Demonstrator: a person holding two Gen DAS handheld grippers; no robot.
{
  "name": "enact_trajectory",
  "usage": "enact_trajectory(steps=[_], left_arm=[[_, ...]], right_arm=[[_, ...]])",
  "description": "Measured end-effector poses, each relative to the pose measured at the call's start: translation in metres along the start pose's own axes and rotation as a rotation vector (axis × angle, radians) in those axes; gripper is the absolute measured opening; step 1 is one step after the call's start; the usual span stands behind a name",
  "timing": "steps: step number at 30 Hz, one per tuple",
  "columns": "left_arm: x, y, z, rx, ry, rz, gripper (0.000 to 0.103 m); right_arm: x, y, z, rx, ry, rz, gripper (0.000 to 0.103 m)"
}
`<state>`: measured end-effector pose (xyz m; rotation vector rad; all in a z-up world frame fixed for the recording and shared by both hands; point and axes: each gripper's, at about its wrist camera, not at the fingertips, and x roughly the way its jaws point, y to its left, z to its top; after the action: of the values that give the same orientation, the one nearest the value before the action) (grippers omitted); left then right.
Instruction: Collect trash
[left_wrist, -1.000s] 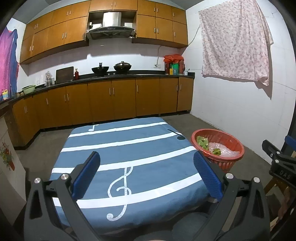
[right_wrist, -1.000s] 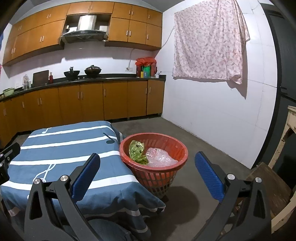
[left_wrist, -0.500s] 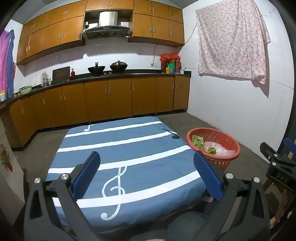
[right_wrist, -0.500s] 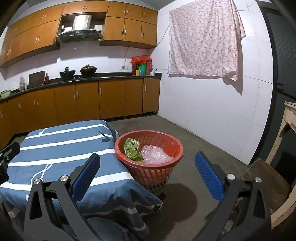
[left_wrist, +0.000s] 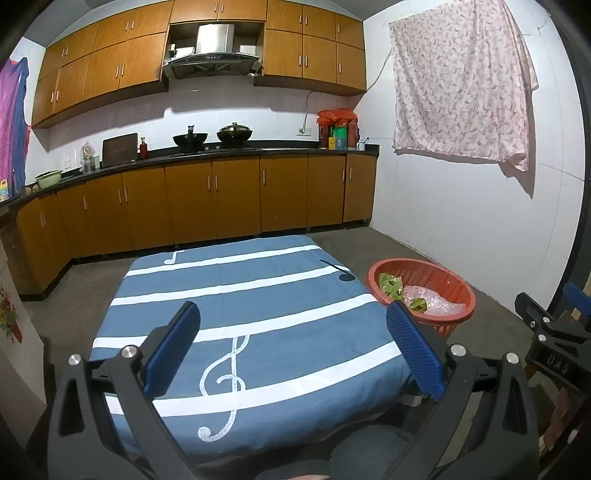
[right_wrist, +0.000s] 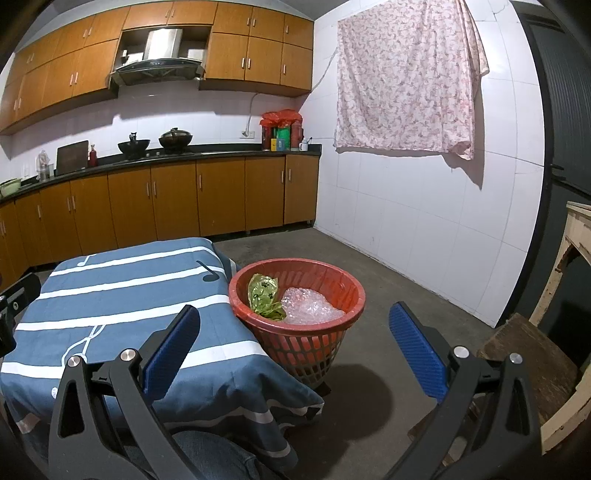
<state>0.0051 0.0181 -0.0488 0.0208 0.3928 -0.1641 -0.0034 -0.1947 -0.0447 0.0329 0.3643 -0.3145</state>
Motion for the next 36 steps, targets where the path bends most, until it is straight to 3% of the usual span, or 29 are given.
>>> enact_trajectory(steps=[36], left_arm=[[-0.0009, 0.0039, -0.0025, -0.012, 0.004, 0.012, 0.099]], right_arm=[[-0.0008, -0.0007, 0.0004, 0.000, 0.001, 0.001, 0.101]])
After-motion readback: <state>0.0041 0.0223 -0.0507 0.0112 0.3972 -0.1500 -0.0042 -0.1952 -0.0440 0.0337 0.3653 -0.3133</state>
